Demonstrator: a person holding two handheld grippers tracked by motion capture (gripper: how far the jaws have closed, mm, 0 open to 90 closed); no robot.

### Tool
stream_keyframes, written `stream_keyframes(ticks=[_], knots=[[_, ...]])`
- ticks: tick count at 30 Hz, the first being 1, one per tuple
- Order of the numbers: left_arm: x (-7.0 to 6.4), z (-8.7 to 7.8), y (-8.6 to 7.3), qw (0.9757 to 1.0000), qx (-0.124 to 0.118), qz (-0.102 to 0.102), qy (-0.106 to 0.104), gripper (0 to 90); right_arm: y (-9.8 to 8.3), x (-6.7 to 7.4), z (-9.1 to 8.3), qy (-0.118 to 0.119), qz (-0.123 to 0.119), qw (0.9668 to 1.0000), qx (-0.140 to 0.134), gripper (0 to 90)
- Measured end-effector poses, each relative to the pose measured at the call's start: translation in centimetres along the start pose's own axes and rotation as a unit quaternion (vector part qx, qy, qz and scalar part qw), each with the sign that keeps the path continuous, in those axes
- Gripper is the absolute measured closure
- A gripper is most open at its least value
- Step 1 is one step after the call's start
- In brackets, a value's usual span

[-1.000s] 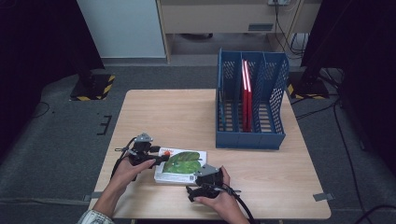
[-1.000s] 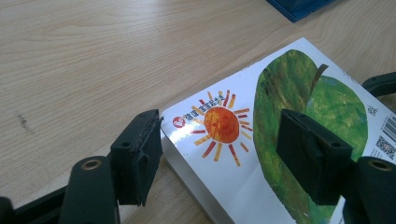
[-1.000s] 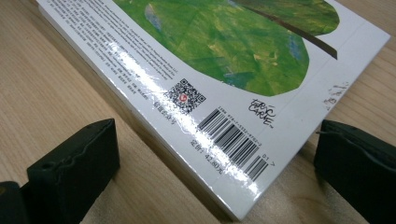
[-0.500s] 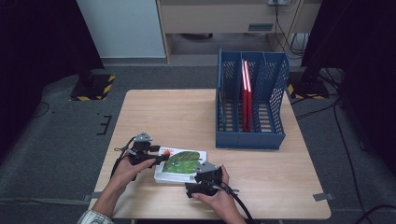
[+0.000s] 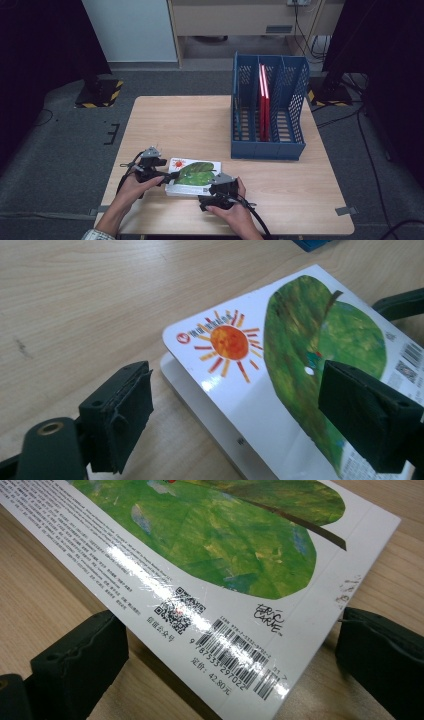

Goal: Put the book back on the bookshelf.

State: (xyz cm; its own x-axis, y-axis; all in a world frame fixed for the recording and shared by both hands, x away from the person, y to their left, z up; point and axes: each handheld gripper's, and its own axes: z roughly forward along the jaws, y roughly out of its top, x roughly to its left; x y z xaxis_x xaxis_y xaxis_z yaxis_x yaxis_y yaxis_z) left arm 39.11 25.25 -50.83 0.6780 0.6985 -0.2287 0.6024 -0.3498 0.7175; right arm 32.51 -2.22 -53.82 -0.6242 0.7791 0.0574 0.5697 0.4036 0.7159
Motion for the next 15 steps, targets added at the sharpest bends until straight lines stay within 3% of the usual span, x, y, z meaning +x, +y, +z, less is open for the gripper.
stream_keyframes(ticks=[6,13,15], knots=[[-0.4,-0.1,-0.9,0.9998,0.006,-0.001,-0.020,11.4,0.0,0.0,0.0,0.001,-0.002,1.0000,-0.001,0.9],[-1.3,0.6,-1.1,0.9982,0.020,0.023,-0.051,14.5,0.0,-0.1,0.0,0.002,-0.001,1.0000,-0.001,1.0],[-1.3,0.6,-1.1,0.9981,0.020,0.022,-0.054,14.8,0.0,-0.1,0.0,0.004,-0.002,1.0000,-0.001,1.0]])
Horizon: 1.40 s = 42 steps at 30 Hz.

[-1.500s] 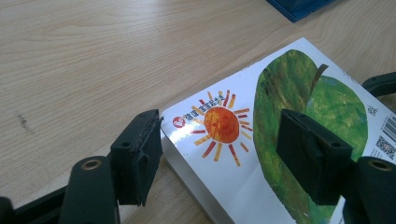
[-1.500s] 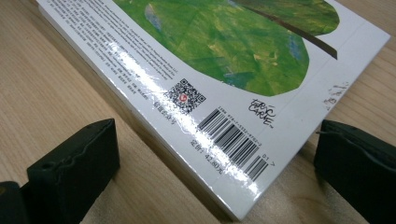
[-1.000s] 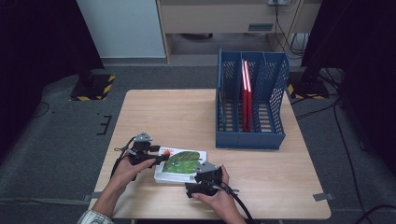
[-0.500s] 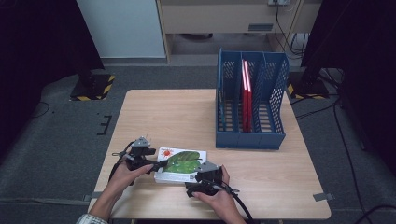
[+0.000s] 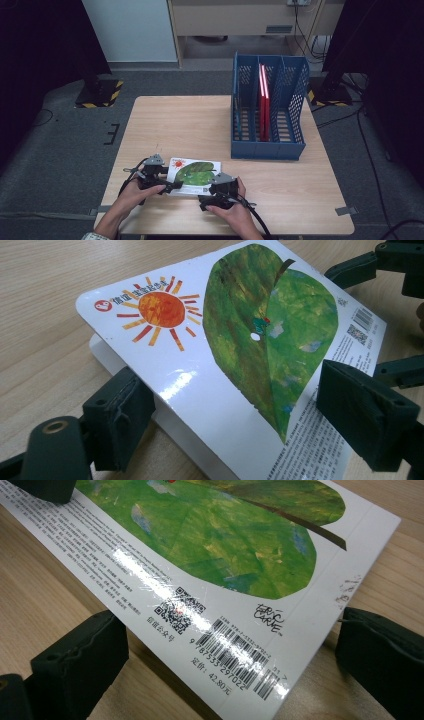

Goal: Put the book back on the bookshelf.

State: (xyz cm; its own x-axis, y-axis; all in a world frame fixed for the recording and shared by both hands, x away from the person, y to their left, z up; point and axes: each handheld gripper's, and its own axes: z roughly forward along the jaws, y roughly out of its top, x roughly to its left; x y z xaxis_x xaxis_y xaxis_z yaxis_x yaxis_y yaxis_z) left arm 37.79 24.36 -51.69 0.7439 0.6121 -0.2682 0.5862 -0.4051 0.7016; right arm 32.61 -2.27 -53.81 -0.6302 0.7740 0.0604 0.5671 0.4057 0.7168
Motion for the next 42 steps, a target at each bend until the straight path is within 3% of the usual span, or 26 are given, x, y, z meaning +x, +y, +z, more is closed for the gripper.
stream_keyframes(ticks=[7,20,28,35,38,42], knots=[[0.1,0.0,-0.2,0.9999,0.001,-0.005,-0.010,17.9,0.0,-0.1,0.0,0.001,-0.004,1.0000,0.000,0.8],[-0.3,-0.3,-0.1,0.9991,-0.002,0.013,-0.041,26.2,0.0,-0.3,0.0,0.009,-0.008,0.9999,0.000,0.6],[-0.3,-0.2,-0.3,0.9987,0.006,0.012,-0.049,33.5,0.0,-0.4,0.0,0.012,-0.019,0.9998,0.002,0.5],[-0.4,-0.3,-0.3,0.9979,0.008,0.017,-0.063,41.9,-0.1,-0.8,-0.4,0.026,-0.031,0.9992,0.008,3.3],[-0.3,-0.1,-0.3,0.9979,0.012,0.016,-0.062,43.0,0.0,-1.4,-0.9,0.049,-0.016,0.9987,0.003,5.5],[-0.4,-0.1,-0.3,0.9978,0.013,0.022,-0.062,44.3,0.1,-2.2,-1.3,0.055,-0.008,0.9984,-0.009,5.8]])
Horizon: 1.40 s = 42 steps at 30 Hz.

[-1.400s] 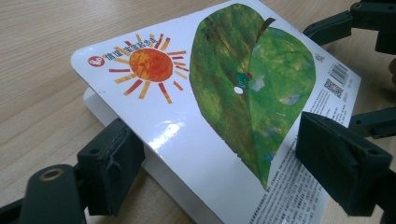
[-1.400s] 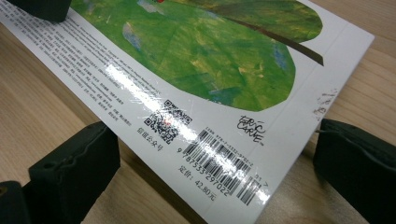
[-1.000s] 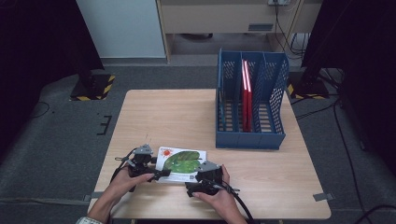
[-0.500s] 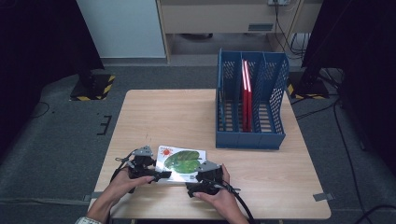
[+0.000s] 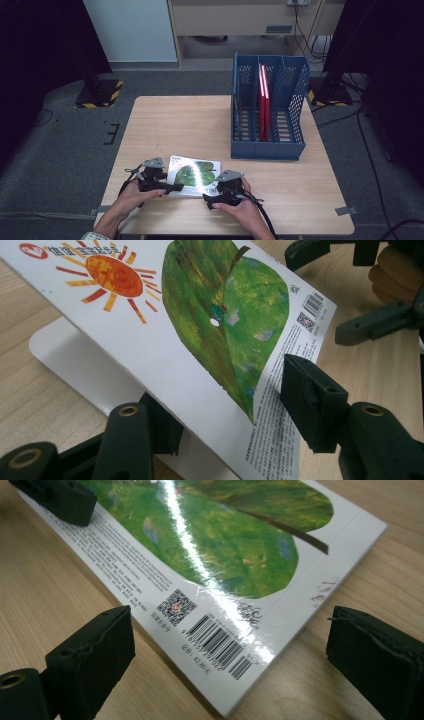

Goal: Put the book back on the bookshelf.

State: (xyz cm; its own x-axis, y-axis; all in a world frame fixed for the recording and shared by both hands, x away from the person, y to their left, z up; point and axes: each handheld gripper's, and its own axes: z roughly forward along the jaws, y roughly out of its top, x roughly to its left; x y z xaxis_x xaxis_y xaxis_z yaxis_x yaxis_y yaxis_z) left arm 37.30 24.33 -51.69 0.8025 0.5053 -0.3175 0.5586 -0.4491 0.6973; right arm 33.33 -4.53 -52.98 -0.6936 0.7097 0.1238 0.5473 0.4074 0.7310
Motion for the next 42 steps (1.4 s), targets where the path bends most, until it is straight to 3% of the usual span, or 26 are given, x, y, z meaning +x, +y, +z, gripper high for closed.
stream_keyframes(ticks=[4,9,20,23,42], knots=[[-0.1,0.1,0.0,1.0000,0.003,0.004,0.000,48.0,0.0,-0.7,0.2,0.006,0.018,0.9997,-0.013,6.7],[-0.5,0.0,0.2,0.9997,0.001,0.025,0.003,52.3,0.0,-1.3,0.7,0.013,0.022,0.9996,-0.013,6.4],[-0.8,0.0,0.2,0.9992,-0.001,0.038,0.008,57.3,0.7,-2.8,1.3,0.028,0.044,0.9985,-0.017,6.9],[-0.8,0.0,0.2,0.9991,-0.001,0.041,0.008,57.7,0.7,-3.0,1.5,0.032,0.032,0.9987,-0.023,6.5],[-1.2,-0.3,0.3,0.9977,-0.004,0.065,0.016,58.5,1.5,-4.2,2.0,0.046,0.050,0.9974,-0.022,8.9]])
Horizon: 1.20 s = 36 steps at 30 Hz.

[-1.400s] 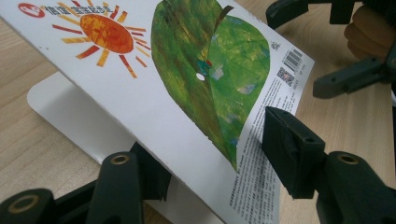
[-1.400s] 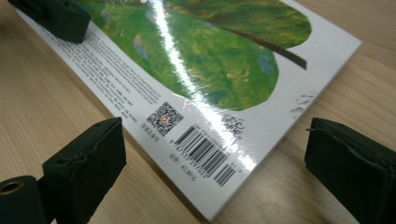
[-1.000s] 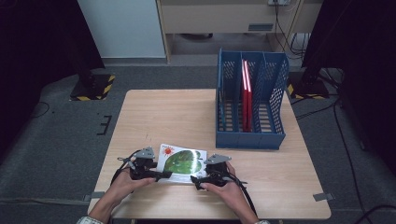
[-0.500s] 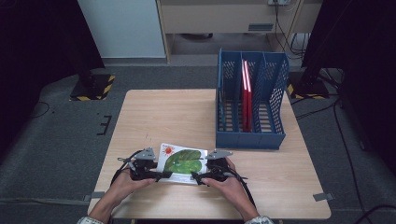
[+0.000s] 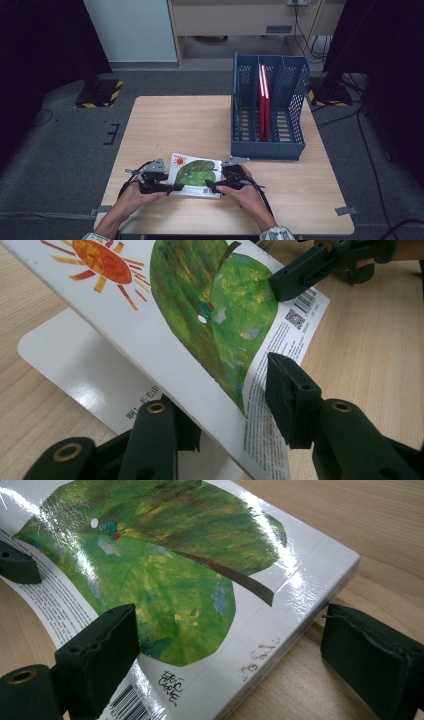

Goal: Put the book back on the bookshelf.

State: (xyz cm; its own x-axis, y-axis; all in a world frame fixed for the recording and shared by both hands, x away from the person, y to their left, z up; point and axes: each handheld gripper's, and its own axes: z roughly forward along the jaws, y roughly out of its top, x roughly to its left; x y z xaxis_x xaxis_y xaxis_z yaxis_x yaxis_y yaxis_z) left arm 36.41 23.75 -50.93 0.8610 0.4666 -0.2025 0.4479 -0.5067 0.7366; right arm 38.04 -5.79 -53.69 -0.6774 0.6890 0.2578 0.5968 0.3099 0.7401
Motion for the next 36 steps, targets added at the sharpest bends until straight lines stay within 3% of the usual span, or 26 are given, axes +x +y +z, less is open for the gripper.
stream_keyframes(ticks=[9,15,20,31,36], knots=[[0.0,0.1,0.0,0.9998,-0.012,0.018,-0.003,58.7,0.3,-0.5,0.1,0.006,0.012,0.9999,0.000,8.7],[0.0,0.0,-0.2,1.0000,-0.003,0.002,0.002,59.9,0.6,-0.3,0.2,0.032,0.013,0.9994,0.008,12.0],[0.4,0.1,-0.3,0.9998,-0.011,-0.019,-0.001,59.1,0.7,-0.3,0.0,0.024,0.001,0.9997,0.004,13.6],[0.4,0.3,0.0,0.9991,-0.029,-0.024,0.020,59.9,1.6,-0.3,-1.0,-0.009,-0.021,0.9994,-0.026,21.8],[0.5,0.3,0.0,0.9988,-0.035,-0.026,0.023,60.2,2.1,-0.2,-1.3,-0.021,-0.028,0.9990,-0.026,23.7]])
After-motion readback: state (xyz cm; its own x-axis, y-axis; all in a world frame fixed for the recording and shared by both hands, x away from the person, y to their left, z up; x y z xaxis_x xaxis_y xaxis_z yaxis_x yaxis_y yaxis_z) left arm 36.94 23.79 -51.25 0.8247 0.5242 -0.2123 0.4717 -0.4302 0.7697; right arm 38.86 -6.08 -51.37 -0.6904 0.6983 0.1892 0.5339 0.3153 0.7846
